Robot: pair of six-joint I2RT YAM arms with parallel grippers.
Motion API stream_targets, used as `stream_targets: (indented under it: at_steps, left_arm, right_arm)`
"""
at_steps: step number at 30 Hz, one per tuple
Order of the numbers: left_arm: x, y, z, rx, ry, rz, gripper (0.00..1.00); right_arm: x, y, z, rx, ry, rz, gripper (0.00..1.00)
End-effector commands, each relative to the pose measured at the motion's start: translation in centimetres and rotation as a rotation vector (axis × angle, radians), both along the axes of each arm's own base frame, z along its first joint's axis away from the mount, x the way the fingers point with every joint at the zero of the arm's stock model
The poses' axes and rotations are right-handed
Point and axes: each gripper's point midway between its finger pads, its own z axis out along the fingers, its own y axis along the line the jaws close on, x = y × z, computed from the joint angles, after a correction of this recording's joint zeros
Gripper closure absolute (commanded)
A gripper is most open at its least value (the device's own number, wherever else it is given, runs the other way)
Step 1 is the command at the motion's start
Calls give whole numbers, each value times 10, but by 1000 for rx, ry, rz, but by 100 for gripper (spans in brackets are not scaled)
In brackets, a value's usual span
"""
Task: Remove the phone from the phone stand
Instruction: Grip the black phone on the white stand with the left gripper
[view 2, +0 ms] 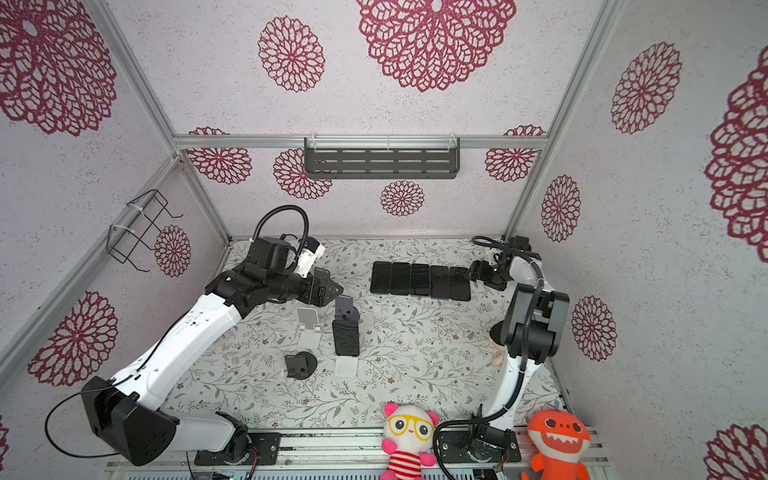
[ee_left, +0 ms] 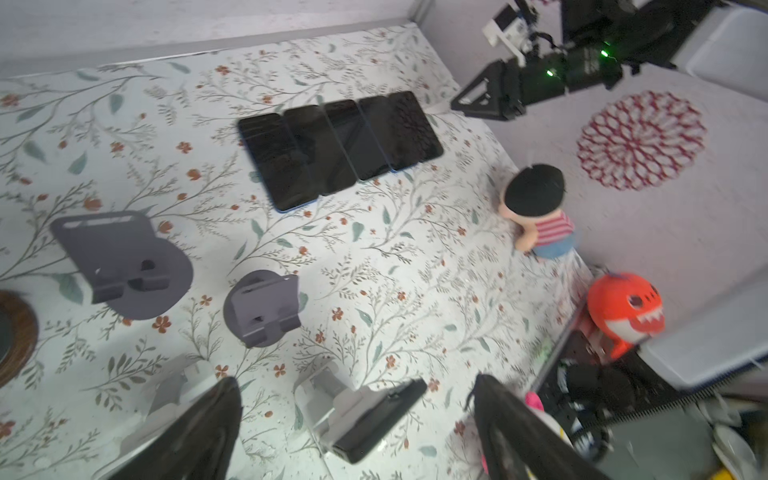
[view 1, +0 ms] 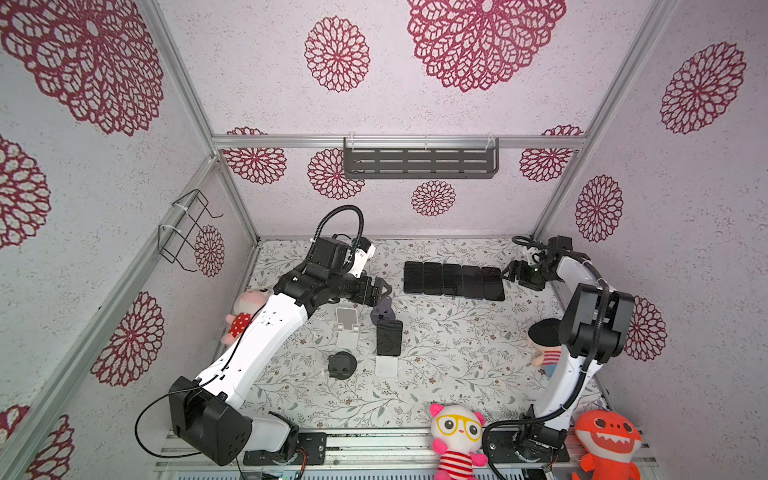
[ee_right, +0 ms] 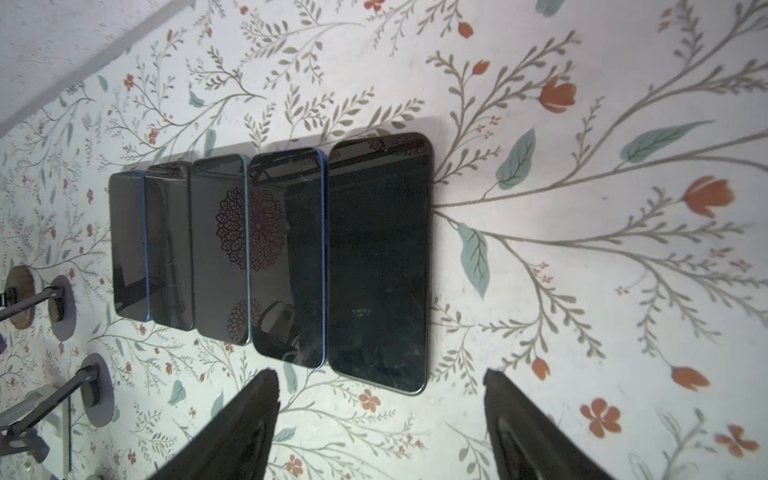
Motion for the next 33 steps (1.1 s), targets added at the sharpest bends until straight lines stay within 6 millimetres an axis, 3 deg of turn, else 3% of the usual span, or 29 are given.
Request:
stream_targets:
  at_steps: [1,6,16,24,33]
  left_arm:
    - [-29,-13,-14,45,60,-243,12]
    - [-40,-28,-29,63,121,-370,12]
    - [-49,-36,-73,211,182,-466,8]
    - [-54,-34,-93,249,201,-474,27]
    - [-49,-34,-111,270,211,-453,34]
  right_arm:
    - [-14,7,26,20,-36,10,20]
    - [-28,16,47,26,-83,34,19]
    - [-23,18,58,45,-107,35,20]
    - [-25,16,53,31,-93,33,20]
    - [-24,16,54,29,-96,32,20]
